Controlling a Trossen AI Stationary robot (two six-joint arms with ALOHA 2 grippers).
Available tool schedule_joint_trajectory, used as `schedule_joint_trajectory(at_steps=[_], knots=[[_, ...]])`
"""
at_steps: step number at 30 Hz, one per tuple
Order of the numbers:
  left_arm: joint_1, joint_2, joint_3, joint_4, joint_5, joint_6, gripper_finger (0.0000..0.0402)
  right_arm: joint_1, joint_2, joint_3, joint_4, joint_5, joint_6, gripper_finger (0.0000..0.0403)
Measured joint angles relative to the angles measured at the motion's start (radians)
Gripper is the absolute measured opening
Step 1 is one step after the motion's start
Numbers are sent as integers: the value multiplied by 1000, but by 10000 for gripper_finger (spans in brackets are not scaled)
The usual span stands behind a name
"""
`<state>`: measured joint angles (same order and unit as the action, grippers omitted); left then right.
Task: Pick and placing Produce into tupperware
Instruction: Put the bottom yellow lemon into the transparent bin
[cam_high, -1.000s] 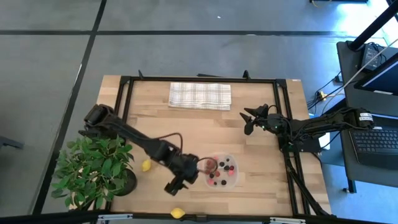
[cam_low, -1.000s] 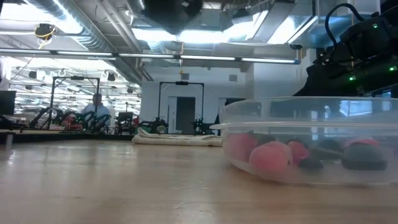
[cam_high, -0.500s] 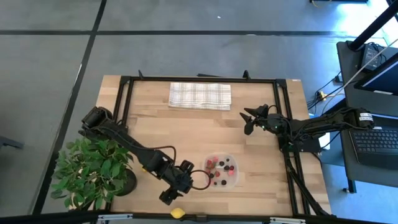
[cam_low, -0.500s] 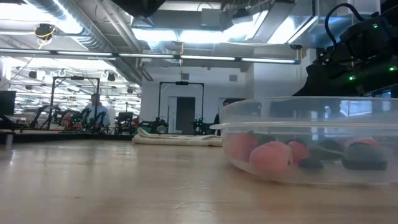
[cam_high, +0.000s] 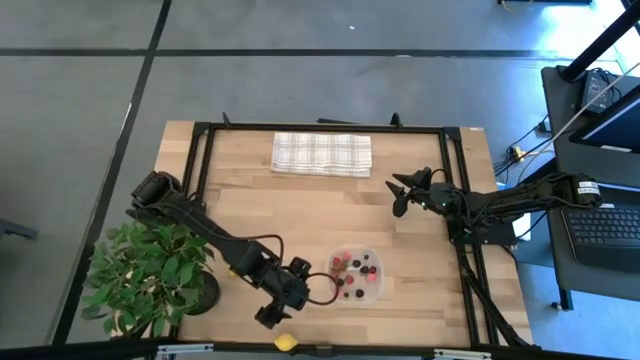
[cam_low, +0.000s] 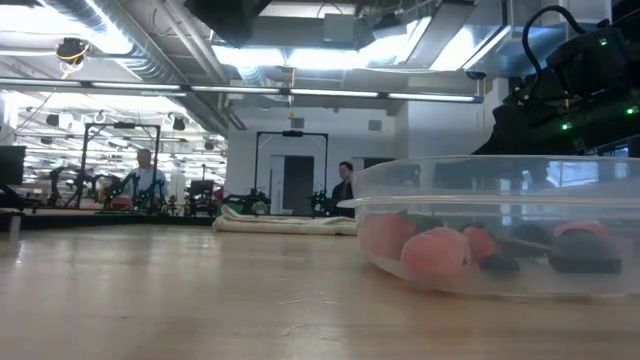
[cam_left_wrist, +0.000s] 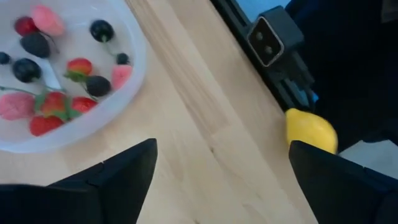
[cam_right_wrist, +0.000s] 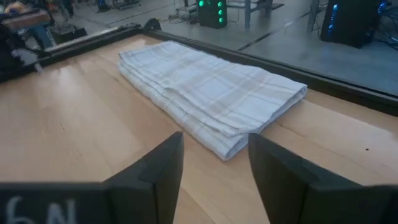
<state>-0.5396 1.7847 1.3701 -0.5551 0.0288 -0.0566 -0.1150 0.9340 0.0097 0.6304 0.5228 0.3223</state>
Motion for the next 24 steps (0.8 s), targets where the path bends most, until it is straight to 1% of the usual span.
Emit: schedule_joint_trajectory(at_steps=[5,6,10,13,16,24], knots=[[-8,0,0,-14,60,-49,356,0,0,0,0,0,-12,182],[-14,0,0,-14,57,-53,356,0,0,0,0,0,-12,182],[-52,5,0,-11,-16,-19,356,0,0,0,0,0,-10,182],[-73,15,-1,-10,-44,-53,357,0,0,0,0,0,9,182],[-83,38,0,13,-48,-92,357,0,0,0,0,0,18,182],[-117,102,0,88,-34,-91,357,0,0,0,3,0,30,182]])
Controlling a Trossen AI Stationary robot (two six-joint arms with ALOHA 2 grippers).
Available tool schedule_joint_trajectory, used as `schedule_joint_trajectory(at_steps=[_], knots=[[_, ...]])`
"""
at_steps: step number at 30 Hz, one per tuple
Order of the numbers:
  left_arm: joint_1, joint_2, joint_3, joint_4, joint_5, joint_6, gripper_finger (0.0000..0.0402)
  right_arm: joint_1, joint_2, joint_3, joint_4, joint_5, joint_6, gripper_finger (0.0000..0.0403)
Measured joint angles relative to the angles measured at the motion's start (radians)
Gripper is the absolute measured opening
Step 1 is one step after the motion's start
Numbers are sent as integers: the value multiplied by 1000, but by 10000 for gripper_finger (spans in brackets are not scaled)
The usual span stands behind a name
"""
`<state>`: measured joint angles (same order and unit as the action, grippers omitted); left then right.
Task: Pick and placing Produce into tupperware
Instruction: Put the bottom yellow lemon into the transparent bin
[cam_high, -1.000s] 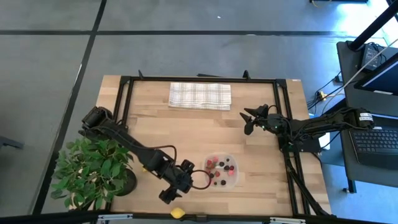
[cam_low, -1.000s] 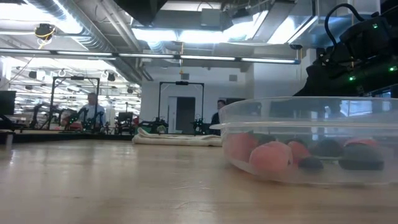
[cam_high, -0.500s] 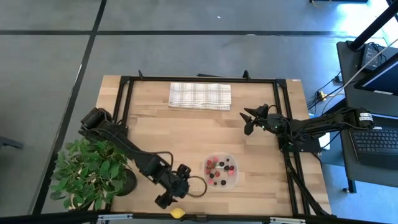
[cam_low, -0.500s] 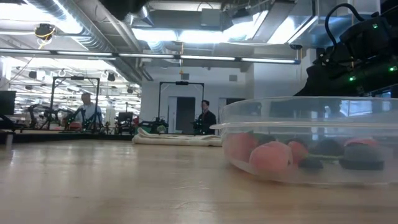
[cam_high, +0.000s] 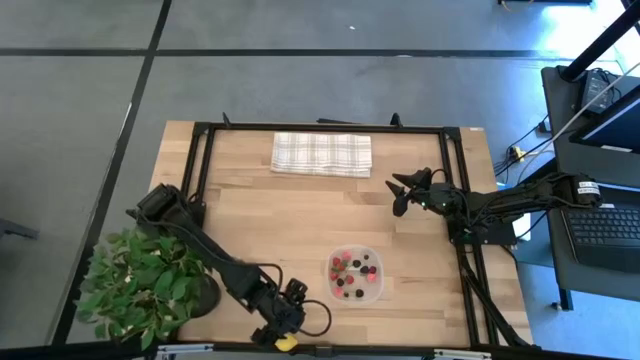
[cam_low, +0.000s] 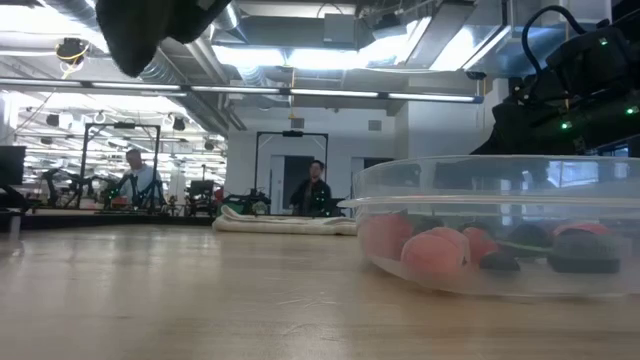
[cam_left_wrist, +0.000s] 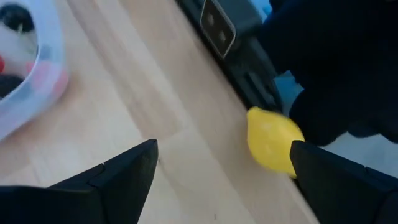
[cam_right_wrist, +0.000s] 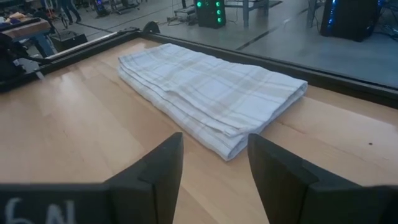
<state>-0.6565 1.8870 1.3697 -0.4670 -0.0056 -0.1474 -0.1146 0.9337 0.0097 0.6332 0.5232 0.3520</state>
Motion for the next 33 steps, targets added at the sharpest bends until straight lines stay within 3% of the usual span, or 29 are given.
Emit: schedule_joint_trajectory(at_steps=[10,22,33], knots=[[-26,59,0,70,2,0,357,0,0,0,-7,0,11,182],[-23,107,0,125,77,23,357,0,0,0,-8,0,11,182],[-48,128,0,131,45,18,357,0,0,0,-11,0,11,182]])
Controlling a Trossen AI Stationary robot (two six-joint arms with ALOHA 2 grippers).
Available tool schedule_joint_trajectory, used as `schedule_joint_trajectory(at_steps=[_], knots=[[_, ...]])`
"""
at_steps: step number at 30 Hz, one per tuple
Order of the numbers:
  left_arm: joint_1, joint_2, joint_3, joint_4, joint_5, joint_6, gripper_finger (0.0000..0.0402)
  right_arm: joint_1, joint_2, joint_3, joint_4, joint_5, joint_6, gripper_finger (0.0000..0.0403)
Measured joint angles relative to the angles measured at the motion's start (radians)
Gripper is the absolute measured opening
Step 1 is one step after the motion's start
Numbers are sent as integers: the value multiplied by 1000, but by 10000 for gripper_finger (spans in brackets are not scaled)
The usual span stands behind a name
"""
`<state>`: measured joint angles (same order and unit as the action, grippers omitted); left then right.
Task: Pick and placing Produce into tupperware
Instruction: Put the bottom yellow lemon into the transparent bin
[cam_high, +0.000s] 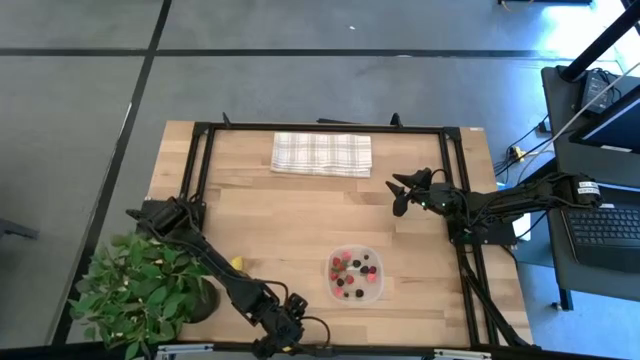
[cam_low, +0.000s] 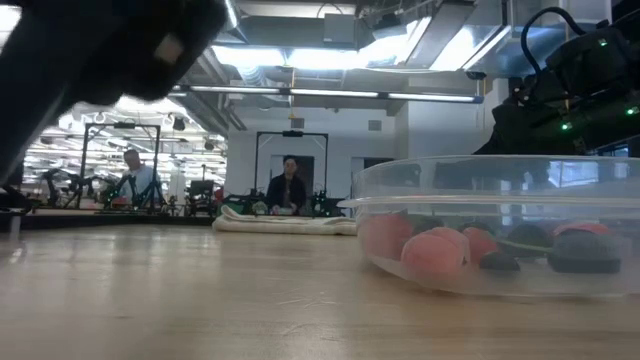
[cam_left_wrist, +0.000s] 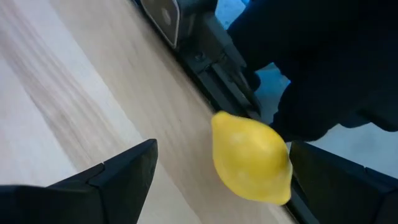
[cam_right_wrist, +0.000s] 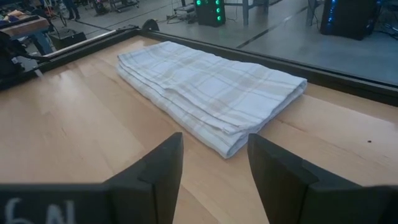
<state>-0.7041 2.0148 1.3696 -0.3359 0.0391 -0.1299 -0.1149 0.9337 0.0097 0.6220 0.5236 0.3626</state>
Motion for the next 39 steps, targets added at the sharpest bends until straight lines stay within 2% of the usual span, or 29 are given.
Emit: schedule_joint_trajectory(at_steps=[15,23,39], knots=[[2,11,0,-14,4,-27,357,0,0,0,0,0,3,182],[16,28,-1,-3,57,-20,356,0,0,0,0,0,3,182],[33,68,0,43,89,10,355,0,0,0,0,0,3,182]])
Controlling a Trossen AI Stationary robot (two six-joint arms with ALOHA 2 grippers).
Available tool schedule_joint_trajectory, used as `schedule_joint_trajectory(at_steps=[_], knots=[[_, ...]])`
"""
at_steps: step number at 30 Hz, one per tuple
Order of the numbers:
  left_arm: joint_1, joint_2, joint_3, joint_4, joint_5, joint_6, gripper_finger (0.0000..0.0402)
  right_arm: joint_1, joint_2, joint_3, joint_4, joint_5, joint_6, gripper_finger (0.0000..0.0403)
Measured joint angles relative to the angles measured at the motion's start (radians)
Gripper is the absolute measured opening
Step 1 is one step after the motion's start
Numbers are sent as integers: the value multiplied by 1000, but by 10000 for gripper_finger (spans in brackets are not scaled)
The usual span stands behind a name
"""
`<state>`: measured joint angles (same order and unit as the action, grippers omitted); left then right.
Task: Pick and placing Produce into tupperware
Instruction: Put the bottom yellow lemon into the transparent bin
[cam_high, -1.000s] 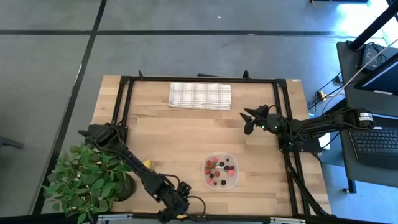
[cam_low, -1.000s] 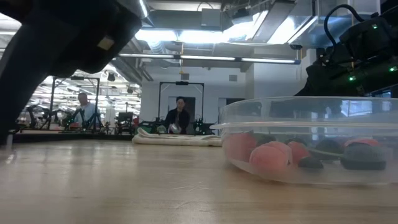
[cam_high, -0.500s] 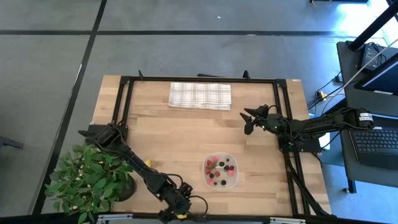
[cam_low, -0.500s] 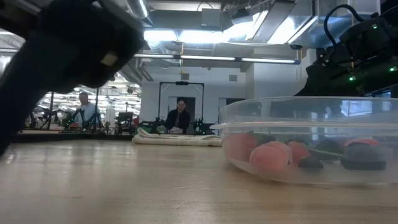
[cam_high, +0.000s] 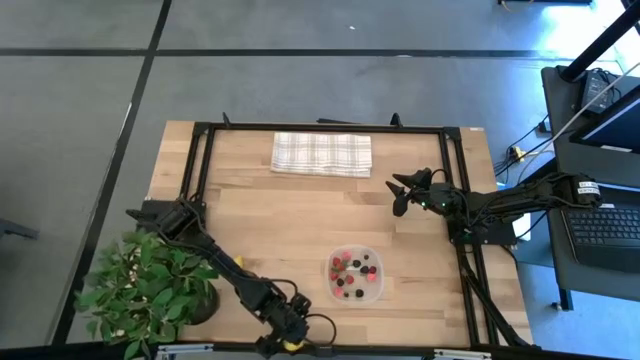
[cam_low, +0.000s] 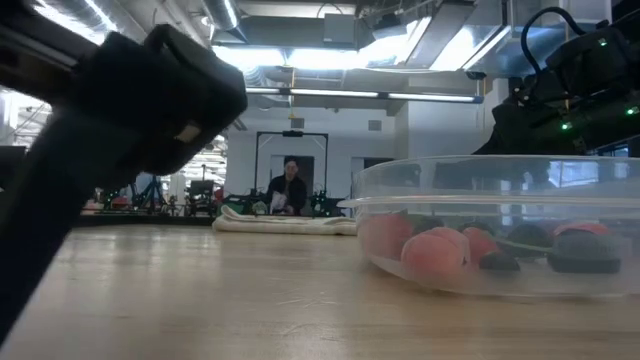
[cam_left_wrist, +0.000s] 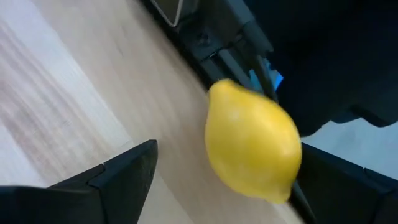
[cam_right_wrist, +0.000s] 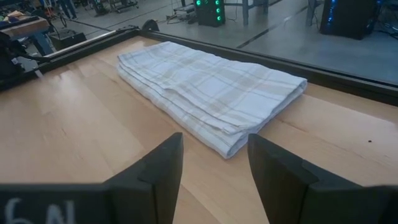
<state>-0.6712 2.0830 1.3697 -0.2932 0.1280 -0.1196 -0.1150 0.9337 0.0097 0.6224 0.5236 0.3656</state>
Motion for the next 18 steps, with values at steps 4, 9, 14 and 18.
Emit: schedule_joint_trajectory(at_steps=[4,9,14,18], knots=[[5,0,0,6,-2,0,348,0,0,0,0,0,0,182],[5,0,0,8,-2,10,335,0,0,0,0,0,-1,182],[8,0,0,28,7,26,326,0,0,0,0,0,-2,182],[8,2,0,40,7,43,325,0,0,0,0,0,-2,182]])
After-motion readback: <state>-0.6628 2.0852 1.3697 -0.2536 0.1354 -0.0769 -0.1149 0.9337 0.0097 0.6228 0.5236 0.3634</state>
